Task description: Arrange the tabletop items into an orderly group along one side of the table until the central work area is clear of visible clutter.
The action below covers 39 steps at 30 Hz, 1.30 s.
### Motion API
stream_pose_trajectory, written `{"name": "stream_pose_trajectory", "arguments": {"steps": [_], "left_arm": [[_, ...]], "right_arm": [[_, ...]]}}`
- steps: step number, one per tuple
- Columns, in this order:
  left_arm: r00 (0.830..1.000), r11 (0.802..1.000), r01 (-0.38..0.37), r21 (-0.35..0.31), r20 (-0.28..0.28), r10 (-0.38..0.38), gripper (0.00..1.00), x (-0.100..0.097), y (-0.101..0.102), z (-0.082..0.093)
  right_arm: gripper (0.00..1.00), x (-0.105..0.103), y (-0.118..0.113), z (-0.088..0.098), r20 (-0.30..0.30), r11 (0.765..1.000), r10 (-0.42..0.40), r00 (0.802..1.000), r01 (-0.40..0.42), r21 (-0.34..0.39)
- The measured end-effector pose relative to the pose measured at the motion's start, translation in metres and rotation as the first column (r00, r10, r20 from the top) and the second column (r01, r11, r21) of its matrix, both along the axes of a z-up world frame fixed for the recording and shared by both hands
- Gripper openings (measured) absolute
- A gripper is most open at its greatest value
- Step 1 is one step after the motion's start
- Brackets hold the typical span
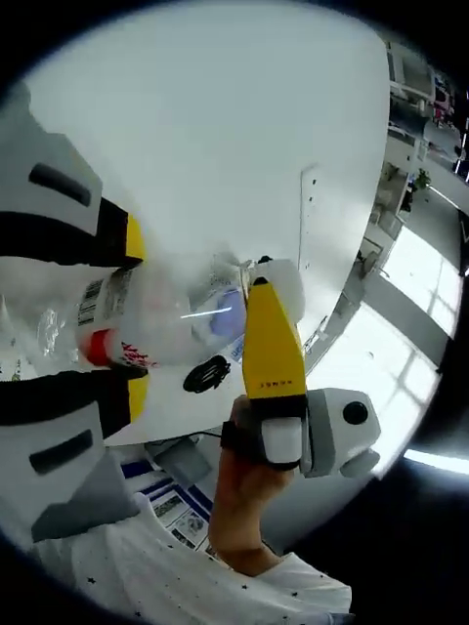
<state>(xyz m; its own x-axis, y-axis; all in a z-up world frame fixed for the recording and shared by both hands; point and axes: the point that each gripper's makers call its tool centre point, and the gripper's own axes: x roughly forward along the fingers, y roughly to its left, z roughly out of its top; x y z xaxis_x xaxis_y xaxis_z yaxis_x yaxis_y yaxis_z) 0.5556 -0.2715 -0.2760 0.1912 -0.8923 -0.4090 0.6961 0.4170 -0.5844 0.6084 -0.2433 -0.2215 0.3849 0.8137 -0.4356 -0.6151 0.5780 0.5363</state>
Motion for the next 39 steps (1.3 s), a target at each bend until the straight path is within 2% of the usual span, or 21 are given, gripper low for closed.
{"name": "stream_pose_trajectory", "arguments": {"steps": [5,8,10,14,16,19,21,23,24,26,27,28,39], "left_arm": [[0.999,1.0,0.003,0.014,0.052,-0.004,0.4,0.002,0.001,0.005],[0.993,0.999,0.011,0.034,0.116,-0.015,0.4,0.005,0.003,0.009],[0.987,0.999,0.015,0.049,0.159,-0.023,0.39,0.007,0.006,0.012],[0.979,0.999,0.011,0.037,0.202,-0.019,0.39,0.011,0.008,0.021],[0.966,0.999,0.004,0.033,0.258,-0.012,0.39,0.016,0.01,0.029],[0.948,0.999,-0.006,0.047,0.317,-0.009,0.38,0.022,0.012,0.035],[0.941,0.999,-0.015,0.05,0.339,-0.003,0.38,0.025,0.013,0.037],[0.928,0.998,-0.019,0.067,0.371,-0.007,0.38,0.03,0.014,0.039],[0.928,0.998,-0.021,0.067,0.373,-0.005,0.38,0.031,0.015,0.039],[0.92,0.996,-0.027,0.083,0.393,-0.008,0.38,0.035,0.016,0.038],[0.917,0.996,-0.028,0.086,0.398,-0.009,0.38,0.036,0.017,0.038],[0.917,0.996,-0.029,0.088,0.4,-0.009,0.38,0.037,0.017,0.038],[0.905,0.993,-0.036,0.116,0.426,-0.017,0.38,0.043,0.02,0.034]], "right_arm": [[0.18,-0.004,0.002,0.01,0.063,1.0,0.017,0.998,-0.015,-0.022],[0.18,-0.007,0.004,0.018,0.124,0.999,0.031,0.992,-0.027,-0.037],[0.18,-0.009,0.005,0.024,0.175,0.998,0.045,0.984,-0.036,-0.054],[0.18,-0.01,0.008,0.039,0.267,0.998,0.054,0.962,-0.04,-0.057],[0.18,-0.008,0.009,0.047,0.328,0.997,0.063,0.943,-0.045,-0.064],[0.18,-0.01,0.013,0.056,0.426,0.994,0.099,0.899,-0.066,-0.092],[0.19,-0.01,0.017,0.061,0.503,0.99,0.126,0.855,-0.079,-0.114],[0.19,-0.011,0.018,0.061,0.518,0.989,0.131,0.845,-0.076,-0.126],[0.19,-0.01,0.018,0.061,0.535,0.988,0.136,0.834,-0.077,-0.131],[0.19,-0.009,0.018,0.06,0.551,0.987,0.139,0.823,-0.069,-0.146],[0.19,-0.009,0.019,0.06,0.576,0.985,0.15,0.803,-0.071,-0.157],[0.19,-0.009,0.02,0.06,0.587,0.984,0.155,0.794,-0.073,-0.161],[0.19,-0.007,0.021,0.055,0.628,0.979,0.168,0.76,-0.052,-0.2]]}}
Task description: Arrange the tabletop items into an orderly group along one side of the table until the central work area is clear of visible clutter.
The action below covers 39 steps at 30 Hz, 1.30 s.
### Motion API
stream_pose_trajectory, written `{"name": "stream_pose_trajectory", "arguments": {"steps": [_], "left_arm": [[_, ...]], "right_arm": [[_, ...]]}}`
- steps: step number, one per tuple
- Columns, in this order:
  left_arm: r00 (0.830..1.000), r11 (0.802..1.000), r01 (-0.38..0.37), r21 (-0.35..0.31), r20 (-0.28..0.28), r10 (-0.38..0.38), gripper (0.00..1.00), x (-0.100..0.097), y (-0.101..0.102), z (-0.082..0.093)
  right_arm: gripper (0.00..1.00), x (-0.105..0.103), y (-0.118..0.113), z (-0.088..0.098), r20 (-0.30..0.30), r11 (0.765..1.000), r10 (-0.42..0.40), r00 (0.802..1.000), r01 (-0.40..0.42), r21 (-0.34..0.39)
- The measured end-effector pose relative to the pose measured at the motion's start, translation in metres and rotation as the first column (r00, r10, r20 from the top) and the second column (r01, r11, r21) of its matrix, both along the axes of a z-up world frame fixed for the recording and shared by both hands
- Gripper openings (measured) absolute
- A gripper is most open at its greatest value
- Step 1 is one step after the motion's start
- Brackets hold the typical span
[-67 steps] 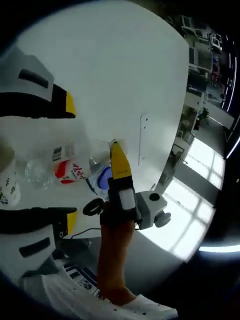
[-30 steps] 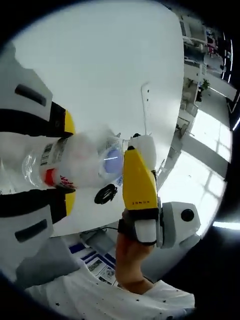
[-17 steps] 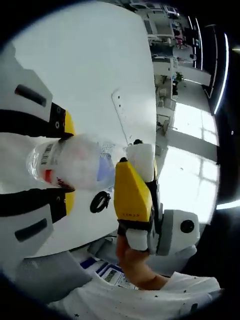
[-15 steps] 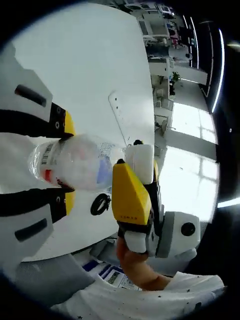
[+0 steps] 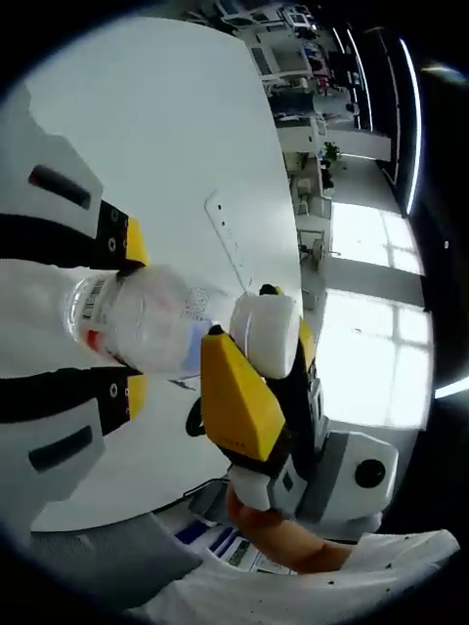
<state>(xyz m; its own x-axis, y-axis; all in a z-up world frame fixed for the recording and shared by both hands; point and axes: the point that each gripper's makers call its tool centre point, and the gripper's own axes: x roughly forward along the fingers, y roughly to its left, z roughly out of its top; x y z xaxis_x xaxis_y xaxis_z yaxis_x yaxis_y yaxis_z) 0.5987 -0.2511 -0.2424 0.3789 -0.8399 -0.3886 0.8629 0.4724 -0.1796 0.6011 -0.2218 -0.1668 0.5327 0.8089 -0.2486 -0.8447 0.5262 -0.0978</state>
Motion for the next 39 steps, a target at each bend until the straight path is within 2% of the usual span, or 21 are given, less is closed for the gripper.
{"name": "stream_pose_trajectory", "arguments": {"steps": [6,39], "left_arm": [[1.0,1.0,0.001,0.0,0.005,-0.001,0.38,0.002,-0.001,-0.001],[0.998,0.999,0.053,0.013,0.022,-0.053,0.39,0.003,-0.006,-0.012]], "right_arm": [[0.19,0.001,0.0,-0.002,0.026,1.0,-0.011,1.0,0.011,-0.013],[0.2,0.0,-0.007,-0.014,0.046,0.996,-0.052,0.998,0.055,-0.077]]}}
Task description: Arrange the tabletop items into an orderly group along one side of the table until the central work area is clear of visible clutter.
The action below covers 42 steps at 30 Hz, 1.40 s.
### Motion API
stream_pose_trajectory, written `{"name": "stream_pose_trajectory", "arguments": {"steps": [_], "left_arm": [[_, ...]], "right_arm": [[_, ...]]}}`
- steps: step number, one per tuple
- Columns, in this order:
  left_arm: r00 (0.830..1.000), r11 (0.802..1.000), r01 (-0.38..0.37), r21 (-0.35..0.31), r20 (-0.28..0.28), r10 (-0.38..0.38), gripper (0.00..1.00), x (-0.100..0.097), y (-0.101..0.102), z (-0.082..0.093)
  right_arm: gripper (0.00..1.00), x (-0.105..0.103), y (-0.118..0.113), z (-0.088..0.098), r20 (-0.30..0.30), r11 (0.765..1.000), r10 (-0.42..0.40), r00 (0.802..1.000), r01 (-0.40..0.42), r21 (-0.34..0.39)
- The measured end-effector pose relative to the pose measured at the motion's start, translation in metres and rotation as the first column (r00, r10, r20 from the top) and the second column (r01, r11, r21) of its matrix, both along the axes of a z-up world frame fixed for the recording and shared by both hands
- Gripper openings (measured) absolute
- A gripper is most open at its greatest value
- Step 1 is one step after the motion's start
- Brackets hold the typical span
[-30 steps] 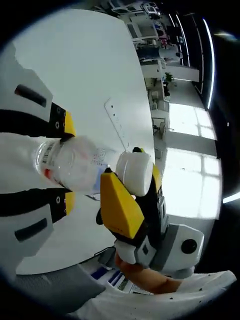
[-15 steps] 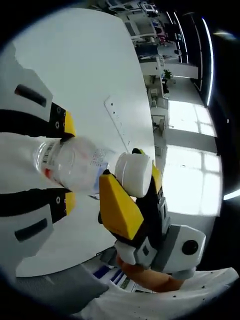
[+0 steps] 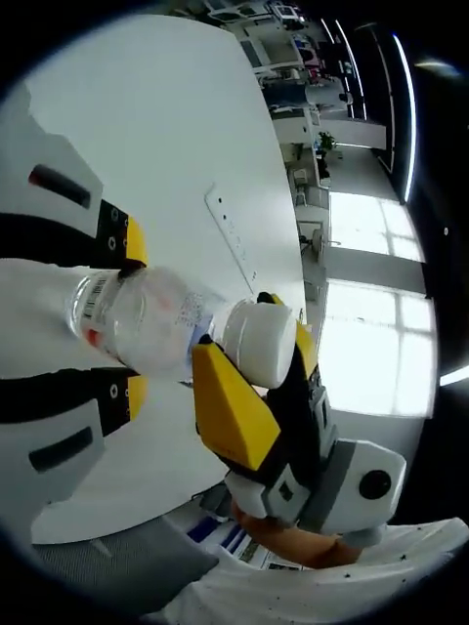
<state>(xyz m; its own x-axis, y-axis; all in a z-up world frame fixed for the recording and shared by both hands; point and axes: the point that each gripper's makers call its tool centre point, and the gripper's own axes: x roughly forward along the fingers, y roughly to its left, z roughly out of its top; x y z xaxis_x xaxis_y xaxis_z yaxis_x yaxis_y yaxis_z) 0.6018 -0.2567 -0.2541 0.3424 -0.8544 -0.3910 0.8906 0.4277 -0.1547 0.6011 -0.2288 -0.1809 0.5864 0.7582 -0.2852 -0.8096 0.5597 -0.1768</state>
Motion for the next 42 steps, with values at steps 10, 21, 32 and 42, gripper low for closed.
{"name": "stream_pose_trajectory", "arguments": {"steps": [10,21,32,42], "left_arm": [[1.0,1.0,0.0,0.009,-0.004,0.0,0.4,-0.001,-0.001,-0.001],[1.0,1.0,-0.001,0.02,0.002,0.001,0.4,-0.001,-0.003,-0.001],[0.999,1.0,-0.023,-0.001,-0.023,0.023,0.46,0.0,-0.003,0.0],[0.998,0.999,-0.04,-0.012,-0.051,0.04,0.52,-0.001,-0.001,0.002]], "right_arm": [[0.21,-0.002,-0.003,0.0,-0.002,1.0,-0.005,1.0,0.005,-0.031],[0.21,-0.003,-0.01,-0.001,-0.004,0.999,-0.022,1.0,0.022,-0.044],[0.25,-0.001,-0.013,-0.002,-0.013,0.999,-0.025,1.0,0.025,-0.047],[0.3,-0.001,-0.014,-0.001,-0.03,0.999,-0.025,0.999,0.024,-0.034]]}}
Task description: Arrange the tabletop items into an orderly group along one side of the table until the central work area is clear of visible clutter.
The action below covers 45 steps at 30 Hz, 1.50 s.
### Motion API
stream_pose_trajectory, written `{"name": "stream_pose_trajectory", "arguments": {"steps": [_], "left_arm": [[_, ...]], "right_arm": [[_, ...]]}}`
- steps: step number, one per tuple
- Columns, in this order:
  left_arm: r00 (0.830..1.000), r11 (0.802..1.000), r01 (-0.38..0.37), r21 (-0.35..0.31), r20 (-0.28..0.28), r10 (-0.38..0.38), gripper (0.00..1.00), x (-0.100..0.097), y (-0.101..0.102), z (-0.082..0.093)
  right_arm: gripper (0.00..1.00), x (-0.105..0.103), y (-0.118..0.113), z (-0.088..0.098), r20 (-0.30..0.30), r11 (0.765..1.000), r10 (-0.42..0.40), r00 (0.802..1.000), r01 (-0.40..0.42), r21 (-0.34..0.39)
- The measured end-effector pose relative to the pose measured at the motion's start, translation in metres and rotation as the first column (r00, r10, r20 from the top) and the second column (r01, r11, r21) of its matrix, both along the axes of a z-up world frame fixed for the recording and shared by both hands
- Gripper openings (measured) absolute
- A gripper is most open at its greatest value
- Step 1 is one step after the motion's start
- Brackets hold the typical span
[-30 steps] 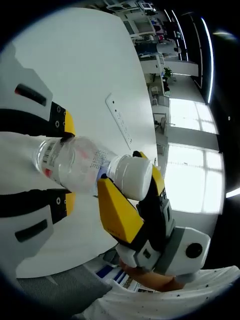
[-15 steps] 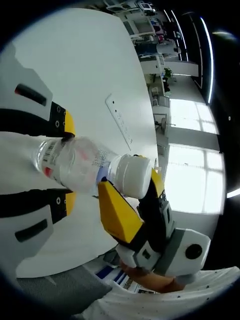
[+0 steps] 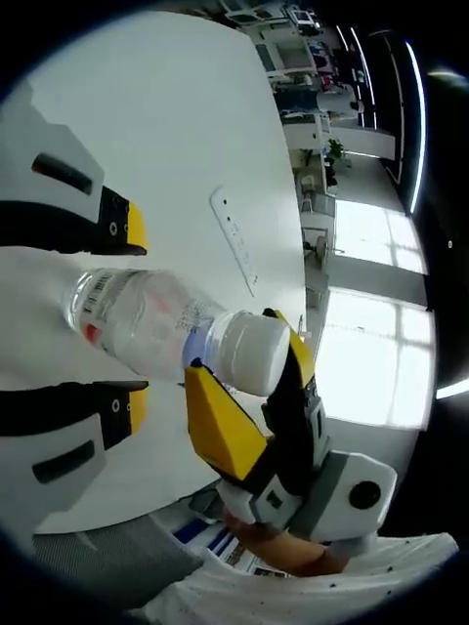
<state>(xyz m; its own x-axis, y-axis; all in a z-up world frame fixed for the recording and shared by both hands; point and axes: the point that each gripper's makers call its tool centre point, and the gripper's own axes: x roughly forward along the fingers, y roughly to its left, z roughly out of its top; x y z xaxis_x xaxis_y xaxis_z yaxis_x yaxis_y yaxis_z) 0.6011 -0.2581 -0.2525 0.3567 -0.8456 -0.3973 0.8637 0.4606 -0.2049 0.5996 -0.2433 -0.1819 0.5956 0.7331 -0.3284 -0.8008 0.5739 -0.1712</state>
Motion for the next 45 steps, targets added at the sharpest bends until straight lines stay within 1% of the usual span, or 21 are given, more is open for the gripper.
{"name": "stream_pose_trajectory", "arguments": {"steps": [4,6,8,11,13,20,24,29,36,41,45], "left_arm": [[1.0,1.0,-0.009,-0.003,-0.016,0.009,0.54,-0.002,0.002,0.001],[1.0,1.0,-0.012,-0.006,-0.013,0.012,0.54,-0.003,0.003,0.003],[0.999,1.0,-0.026,-0.017,-0.028,0.025,0.55,-0.003,0.004,0.006],[0.999,0.999,-0.036,-0.015,-0.028,0.035,0.56,-0.004,0.006,0.008],[0.998,0.999,-0.044,-0.017,-0.039,0.044,0.57,-0.005,0.008,0.01],[0.996,0.997,-0.07,-0.018,-0.054,0.069,0.59,-0.011,0.013,0.017],[0.995,0.996,-0.082,-0.023,-0.053,0.08,0.59,-0.016,0.017,0.023],[0.994,0.995,-0.095,-0.026,-0.054,0.094,0.6,-0.021,0.019,0.029],[0.993,0.994,-0.104,-0.015,-0.052,0.103,0.6,-0.03,0.02,0.037],[0.992,0.994,-0.11,-0.013,-0.055,0.11,0.6,-0.037,0.02,0.041],[0.991,0.992,-0.125,-0.013,-0.057,0.124,0.6,-0.043,0.023,0.046]], "right_arm": [[0.31,0.0,-0.001,0.003,0.001,1.0,0.003,1.0,-0.003,0.003],[0.33,0.0,-0.002,0.003,-0.002,1.0,0.003,1.0,-0.003,0.006],[0.34,0.0,-0.003,0.004,-0.006,1.0,0.003,1.0,-0.003,0.008],[0.36,-0.001,-0.004,0.006,-0.011,1.0,0.002,1.0,-0.002,0.016],[0.37,-0.001,-0.005,0.008,-0.016,1.0,0.004,1.0,-0.004,0.016],[0.37,-0.005,-0.012,0.013,-0.024,1.0,0.007,1.0,-0.007,0.022],[0.38,-0.007,-0.017,0.017,-0.02,1.0,0.004,1.0,-0.004,0.021],[0.42,-0.009,-0.024,0.021,-0.031,0.999,0.001,1.0,0.0,0.036],[0.42,-0.012,-0.032,0.026,-0.033,0.999,0.003,0.999,-0.002,0.034],[0.44,-0.015,-0.036,0.03,-0.037,0.999,0.004,0.999,-0.002,0.039],[0.44,-0.02,-0.041,0.035,-0.052,0.999,0.007,0.999,-0.004,0.05]]}}
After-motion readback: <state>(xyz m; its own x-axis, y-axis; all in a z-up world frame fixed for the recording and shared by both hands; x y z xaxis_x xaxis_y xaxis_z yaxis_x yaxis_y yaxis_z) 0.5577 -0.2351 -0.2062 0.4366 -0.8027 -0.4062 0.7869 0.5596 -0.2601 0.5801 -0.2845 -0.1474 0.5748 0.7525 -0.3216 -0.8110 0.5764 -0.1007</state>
